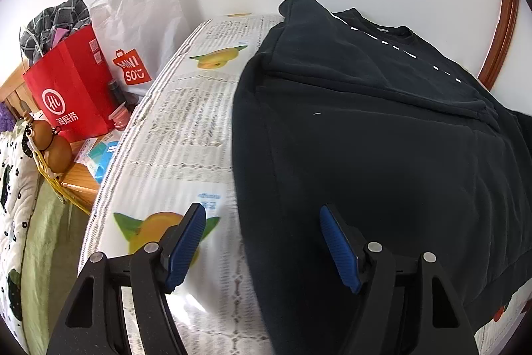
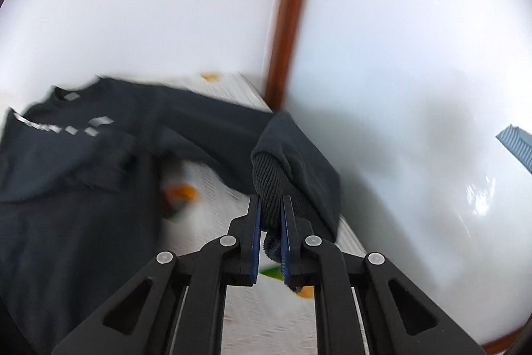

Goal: Fold small clothes
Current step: 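Grasp the other sleeve cuff with the right gripper, then carry the held sleeve across the sweatshirt body with the right gripper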

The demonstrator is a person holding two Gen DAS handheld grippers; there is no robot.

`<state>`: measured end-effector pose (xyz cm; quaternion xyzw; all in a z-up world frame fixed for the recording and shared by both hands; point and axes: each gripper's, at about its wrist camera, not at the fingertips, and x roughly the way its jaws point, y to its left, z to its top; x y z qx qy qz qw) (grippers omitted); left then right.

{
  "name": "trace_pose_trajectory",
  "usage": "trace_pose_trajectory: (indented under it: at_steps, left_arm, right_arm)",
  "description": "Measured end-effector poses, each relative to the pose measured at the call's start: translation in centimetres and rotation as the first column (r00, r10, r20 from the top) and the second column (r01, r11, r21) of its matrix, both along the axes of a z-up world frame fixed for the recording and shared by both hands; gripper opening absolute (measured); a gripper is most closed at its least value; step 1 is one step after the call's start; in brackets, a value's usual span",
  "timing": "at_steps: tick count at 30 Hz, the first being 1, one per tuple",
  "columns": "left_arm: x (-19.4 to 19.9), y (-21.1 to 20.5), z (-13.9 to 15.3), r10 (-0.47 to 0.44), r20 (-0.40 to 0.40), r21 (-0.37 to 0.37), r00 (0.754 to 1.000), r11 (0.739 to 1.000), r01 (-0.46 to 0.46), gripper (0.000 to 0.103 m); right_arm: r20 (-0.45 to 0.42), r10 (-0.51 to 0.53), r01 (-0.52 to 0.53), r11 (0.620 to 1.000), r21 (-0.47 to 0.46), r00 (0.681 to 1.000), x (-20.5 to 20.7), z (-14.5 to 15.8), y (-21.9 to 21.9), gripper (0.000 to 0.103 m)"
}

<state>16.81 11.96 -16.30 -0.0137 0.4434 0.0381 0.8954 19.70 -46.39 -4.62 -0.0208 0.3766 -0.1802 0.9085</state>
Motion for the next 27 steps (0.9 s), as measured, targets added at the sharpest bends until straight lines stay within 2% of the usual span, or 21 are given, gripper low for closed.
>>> trace_pose_trajectory:
  at_steps: [6, 9, 12, 15, 19, 25, 27]
  left_arm:
    - [-0.4, 1.0, 0.3, -0.009, 0.028, 0.01, 1.0, 1.0, 0.009, 0.071]
    - [-0.1, 1.1, 0.1, -0.017, 0.036, 0.026, 0.999, 1.0, 0.016, 0.072]
    - [0.2, 1.4, -0.2, -0.002, 0.03, 0.048, 1.0, 0.999, 0.001, 0.072]
    - [0.4, 1.7, -0.4, 0.002, 0.029, 0.074, 1.0, 0.997, -0.004, 0.073]
    - [0.6, 1.8, -0.9, -0.016, 0.032, 0.09, 0.999, 0.996, 0.014, 0.075]
    - [0.7, 2.8, -1.2, -0.016, 0.03, 0.031, 0.999, 0.999, 0.015, 0.08]
    - [0.8, 3.1, -1.4, -0.013, 0.025, 0.008, 1.0, 1.0, 0.012, 0.081]
  right_arm:
    - [0.052, 0.179, -0.181, 0.983, 0.041, 0.983, 3.5, 4.2, 8.7, 0.01]
    - [0.052, 0.271, -0.273, 0.961, 0.045, 0.961, 6.0, 5.0, 14.2, 0.01]
    - [0.047, 0.38, -0.383, 0.921, 0.067, 0.924, 8.3, 5.2, 20.7, 0.01]
    - [0.042, 0.469, -0.471, 0.878, 0.082, 0.882, 10.2, 4.8, 26.2, 0.01]
    - [0.033, 0.576, -0.573, 0.805, 0.151, 0.817, 12.7, 2.8, 33.3, 0.01]
    - [0.035, 0.664, -0.651, 0.721, 0.237, 0.747, 16.9, -0.4, 40.3, 0.01]
    - [0.031, 0.677, -0.661, 0.706, 0.253, 0.735, 18.1, -1.4, 42.3, 0.01]
